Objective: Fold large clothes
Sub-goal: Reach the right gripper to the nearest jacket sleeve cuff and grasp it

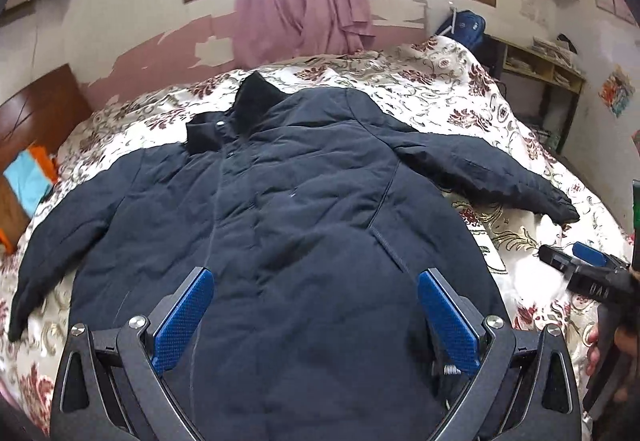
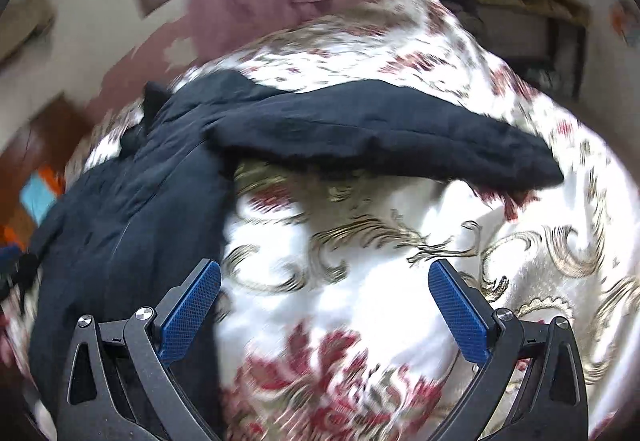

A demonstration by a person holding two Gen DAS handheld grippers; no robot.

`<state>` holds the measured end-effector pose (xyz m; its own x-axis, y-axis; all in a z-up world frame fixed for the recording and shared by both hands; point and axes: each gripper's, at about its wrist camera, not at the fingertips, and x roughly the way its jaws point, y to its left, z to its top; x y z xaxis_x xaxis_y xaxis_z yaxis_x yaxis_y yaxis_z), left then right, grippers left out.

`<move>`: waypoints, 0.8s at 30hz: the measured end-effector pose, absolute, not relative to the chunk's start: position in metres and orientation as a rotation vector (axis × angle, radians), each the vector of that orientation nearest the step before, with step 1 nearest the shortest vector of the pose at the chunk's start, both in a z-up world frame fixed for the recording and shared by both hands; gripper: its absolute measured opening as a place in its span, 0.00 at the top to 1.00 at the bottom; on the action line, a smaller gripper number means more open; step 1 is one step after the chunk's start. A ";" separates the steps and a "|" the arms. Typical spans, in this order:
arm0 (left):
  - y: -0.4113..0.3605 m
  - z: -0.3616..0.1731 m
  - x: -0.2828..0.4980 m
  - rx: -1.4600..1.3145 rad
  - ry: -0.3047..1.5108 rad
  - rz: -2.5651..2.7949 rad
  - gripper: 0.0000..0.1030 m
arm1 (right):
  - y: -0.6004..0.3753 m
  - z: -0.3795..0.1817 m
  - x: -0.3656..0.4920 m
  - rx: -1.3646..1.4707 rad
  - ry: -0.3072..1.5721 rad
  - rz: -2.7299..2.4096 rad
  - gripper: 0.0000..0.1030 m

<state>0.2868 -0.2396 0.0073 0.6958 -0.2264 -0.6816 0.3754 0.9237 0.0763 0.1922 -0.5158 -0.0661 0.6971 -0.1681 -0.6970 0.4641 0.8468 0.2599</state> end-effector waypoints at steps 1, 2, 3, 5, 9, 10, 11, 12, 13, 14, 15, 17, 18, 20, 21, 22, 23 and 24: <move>-0.244 0.005 0.291 0.225 0.728 -0.343 0.00 | -0.528 -0.073 0.193 0.491 0.707 -0.391 0.01; -0.249 0.002 0.296 0.234 0.728 -0.348 0.00 | -0.533 -0.077 0.193 0.514 0.701 -0.409 0.01; -0.253 0.000 0.300 0.242 0.729 -0.349 0.00 | -0.540 -0.082 0.195 0.540 0.696 -0.428 0.01; -0.262 -0.006 0.311 0.259 0.731 -0.353 0.00 | -0.553 -0.094 0.198 0.589 0.689 -0.461 0.01; -0.274 -0.015 0.330 0.285 0.736 -0.347 0.00 | -0.567 -0.110 0.207 0.631 0.684 -0.487 0.01; -0.277 -0.017 0.335 0.288 0.737 -0.348 0.00 | -0.570 -0.115 0.211 0.638 0.688 -0.485 0.01; -0.280 -0.019 0.339 0.293 0.737 -0.347 0.00 | -0.573 -0.117 0.214 0.646 0.687 -0.482 0.01; -0.282 -0.021 0.344 0.297 0.738 -0.345 0.00 | -0.575 -0.120 0.217 0.657 0.677 -0.478 0.01; -0.285 -0.023 0.349 0.298 0.740 -0.347 0.00 | -0.579 -0.122 0.219 0.667 0.669 -0.475 0.01; -0.288 -0.025 0.355 0.297 0.742 -0.351 0.00 | -0.583 -0.124 0.223 0.679 0.657 -0.475 0.01; -0.290 -0.026 0.360 0.296 0.743 -0.355 0.00 | -0.587 -0.126 0.226 0.690 0.642 -0.476 0.01; -0.298 -0.027 0.376 0.294 0.740 -0.353 0.00 | -0.591 -0.128 0.230 0.720 0.623 -0.480 0.01; -0.300 -0.028 0.382 0.291 0.736 -0.354 0.00 | -0.595 -0.129 0.232 0.744 0.610 -0.479 0.01; -0.307 -0.028 0.395 0.278 0.738 -0.355 0.00 | -0.601 -0.132 0.234 0.795 0.592 -0.490 0.01; -0.309 -0.029 0.398 0.269 0.737 -0.363 0.00 | -0.605 -0.135 0.235 0.822 0.583 -0.500 0.01; -0.313 -0.028 0.402 0.253 0.725 -0.381 0.00 | -0.610 -0.137 0.237 0.855 0.567 -0.512 0.01; -0.316 -0.028 0.404 0.247 0.714 -0.385 0.00 | -0.612 -0.138 0.237 0.874 0.558 -0.520 0.01; -0.319 -0.029 0.407 0.247 0.701 -0.387 0.00 | -0.616 -0.138 0.240 0.894 0.548 -0.529 0.01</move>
<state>0.4066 -0.3191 -0.0292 0.6978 -0.2616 -0.6668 0.4251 0.9005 0.0915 0.2397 -0.6161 -0.1384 0.7417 -0.1973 -0.6411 0.6336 0.5199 0.5730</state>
